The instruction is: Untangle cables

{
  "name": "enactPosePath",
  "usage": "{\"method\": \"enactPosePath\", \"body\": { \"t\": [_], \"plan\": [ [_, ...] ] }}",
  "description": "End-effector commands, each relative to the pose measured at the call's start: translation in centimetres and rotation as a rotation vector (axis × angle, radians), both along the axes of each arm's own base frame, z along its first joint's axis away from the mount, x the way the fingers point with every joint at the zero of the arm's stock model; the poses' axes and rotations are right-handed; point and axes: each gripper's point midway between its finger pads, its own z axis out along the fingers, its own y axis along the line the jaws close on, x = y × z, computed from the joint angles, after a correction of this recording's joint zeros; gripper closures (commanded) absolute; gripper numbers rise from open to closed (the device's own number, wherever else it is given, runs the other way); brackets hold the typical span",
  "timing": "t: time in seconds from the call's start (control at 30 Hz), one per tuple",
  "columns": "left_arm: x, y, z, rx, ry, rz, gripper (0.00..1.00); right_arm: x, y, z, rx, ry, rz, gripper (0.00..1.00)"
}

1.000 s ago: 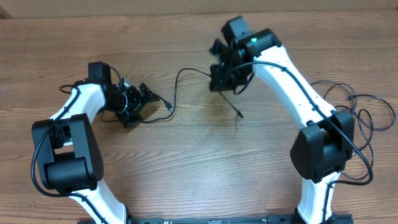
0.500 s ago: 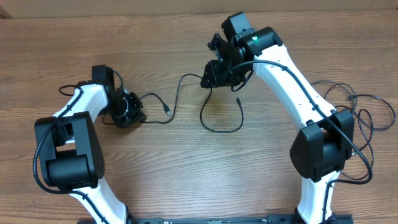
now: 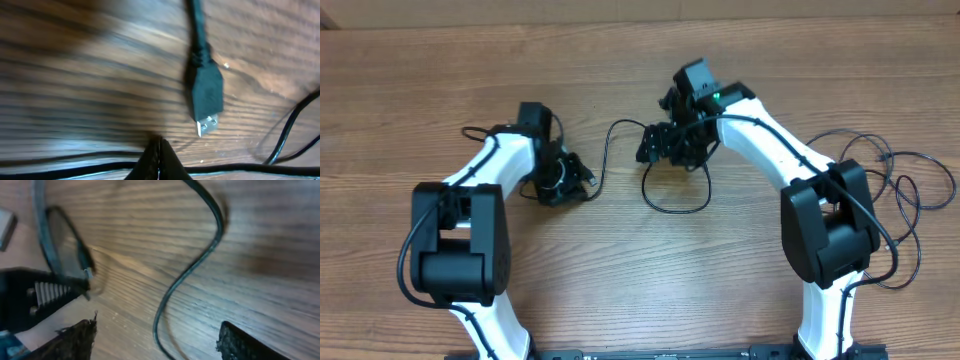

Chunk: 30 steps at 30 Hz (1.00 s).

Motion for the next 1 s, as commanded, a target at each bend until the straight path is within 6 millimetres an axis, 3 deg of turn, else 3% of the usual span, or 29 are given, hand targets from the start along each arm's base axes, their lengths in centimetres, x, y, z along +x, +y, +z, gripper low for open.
{"method": "enactPosePath", "body": {
  "t": [0.0,0.17,0.37,0.63,0.77,0.97],
  "plan": [
    [-0.9,0.2,-1.4,0.059,0.026,-0.033,0.96,-1.3,0.9,-2.3,0.011,0.075,-0.093,0.18],
    [-1.0,-1.5,-0.7,-0.042,0.011,-0.081,0.96,-3.3,2.6,-4.9,0.036,0.106,-0.144,0.12],
    [-1.2,-2.3,-0.3,-0.099,0.007,-0.103,0.96,-5.6,6.3,-4.8,0.192,0.173,-0.120,0.11],
    [-1.6,-2.4,-0.2,-0.103,0.026,-0.104,0.96,-4.5,7.7,-4.7,0.251,0.140,-0.203,0.12],
    [-1.9,-3.5,0.4,-0.181,0.014,-0.147,0.96,-3.4,6.7,-6.2,0.149,0.061,-0.261,0.25],
    [-2.0,-4.2,1.0,-0.235,0.018,-0.147,0.96,-3.2,7.2,-6.0,0.159,0.040,-0.255,0.29]
  ]
}}
